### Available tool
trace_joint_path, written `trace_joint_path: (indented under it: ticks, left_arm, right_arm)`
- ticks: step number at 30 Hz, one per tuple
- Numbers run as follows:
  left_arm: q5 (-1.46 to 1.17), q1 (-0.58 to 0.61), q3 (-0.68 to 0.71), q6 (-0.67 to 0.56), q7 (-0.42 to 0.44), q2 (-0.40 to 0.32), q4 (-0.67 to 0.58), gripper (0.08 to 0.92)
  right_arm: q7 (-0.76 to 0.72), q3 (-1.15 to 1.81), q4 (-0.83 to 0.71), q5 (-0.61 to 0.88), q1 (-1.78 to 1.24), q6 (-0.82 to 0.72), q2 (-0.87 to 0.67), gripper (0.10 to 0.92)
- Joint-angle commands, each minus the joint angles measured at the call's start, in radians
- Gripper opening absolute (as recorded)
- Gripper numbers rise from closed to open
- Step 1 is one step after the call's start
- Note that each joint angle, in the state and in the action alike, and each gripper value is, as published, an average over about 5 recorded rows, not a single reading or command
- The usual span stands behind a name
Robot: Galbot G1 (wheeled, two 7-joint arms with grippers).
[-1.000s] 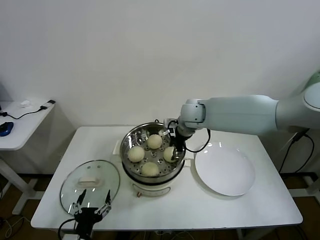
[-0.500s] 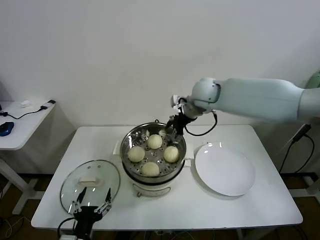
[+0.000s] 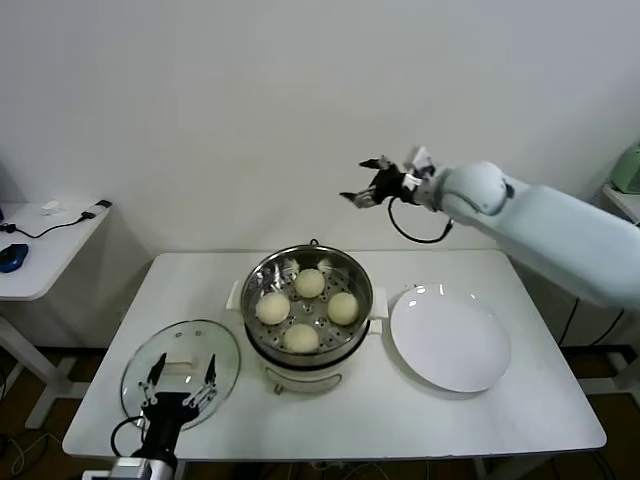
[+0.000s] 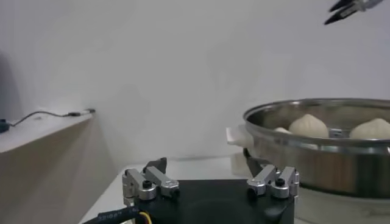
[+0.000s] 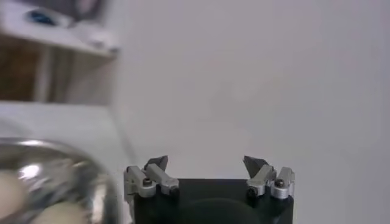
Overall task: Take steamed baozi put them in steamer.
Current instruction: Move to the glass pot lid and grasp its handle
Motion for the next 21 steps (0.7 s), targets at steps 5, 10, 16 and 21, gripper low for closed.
trace_joint_path:
  ticks: [5,10,16,21]
  left_arm:
    - [0.047,-0.062,-0.024,-0.057,0.027,0.016,0.049,0.823]
    - [0.097,-0.083,-0.029,-0.093,0.038,0.022,0.086,0.823]
    - [0.172,-0.086,-0.014,-0.121,0.024,0.02,0.125,0.823]
    - [0.269,-0.08,-0.014,-0.148,-0.015,0.021,0.147,0.823]
  right_arm:
    - [0.236,1.196,0.178,-0.296,-1.207,0.265,-0.025,0.823]
    - [0.19,1.379,0.178,-0.343,-1.432,0.381,0.149,0.823]
    - [0.15,1.408,0.158,-0.445,-1.558,0.503,0.33,0.823]
    - [0.121,1.391,0.167,-0.471,-1.649,0.504,0.441,0.823]
